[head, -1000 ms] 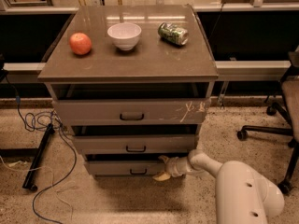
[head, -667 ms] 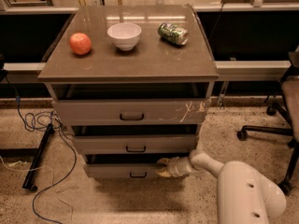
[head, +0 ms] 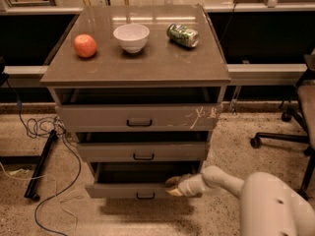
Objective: Open bottom drawer
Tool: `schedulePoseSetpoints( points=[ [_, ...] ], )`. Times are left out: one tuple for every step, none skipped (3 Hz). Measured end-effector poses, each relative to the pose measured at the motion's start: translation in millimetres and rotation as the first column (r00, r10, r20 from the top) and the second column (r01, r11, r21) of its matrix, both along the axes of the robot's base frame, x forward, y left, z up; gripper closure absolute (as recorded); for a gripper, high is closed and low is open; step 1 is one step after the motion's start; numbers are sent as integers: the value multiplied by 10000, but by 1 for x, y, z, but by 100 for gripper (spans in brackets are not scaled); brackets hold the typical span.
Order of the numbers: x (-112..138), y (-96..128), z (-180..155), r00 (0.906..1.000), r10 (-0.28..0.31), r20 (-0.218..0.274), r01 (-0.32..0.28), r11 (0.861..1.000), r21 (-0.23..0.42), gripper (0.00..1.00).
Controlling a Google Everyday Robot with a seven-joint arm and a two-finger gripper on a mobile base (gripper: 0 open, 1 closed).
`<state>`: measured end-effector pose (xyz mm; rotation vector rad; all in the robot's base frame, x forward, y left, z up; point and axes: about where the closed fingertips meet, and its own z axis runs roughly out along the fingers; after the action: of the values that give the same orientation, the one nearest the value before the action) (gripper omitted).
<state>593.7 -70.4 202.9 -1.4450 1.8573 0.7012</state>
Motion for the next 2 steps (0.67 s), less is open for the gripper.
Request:
schedulePoseSetpoints(
  points=[
    [-7, -3, 2, 10000, -51, 1, 51, 10000, -11, 100],
    [-7, -3, 2, 10000, -50, 0, 50, 10000, -10, 85]
  ],
)
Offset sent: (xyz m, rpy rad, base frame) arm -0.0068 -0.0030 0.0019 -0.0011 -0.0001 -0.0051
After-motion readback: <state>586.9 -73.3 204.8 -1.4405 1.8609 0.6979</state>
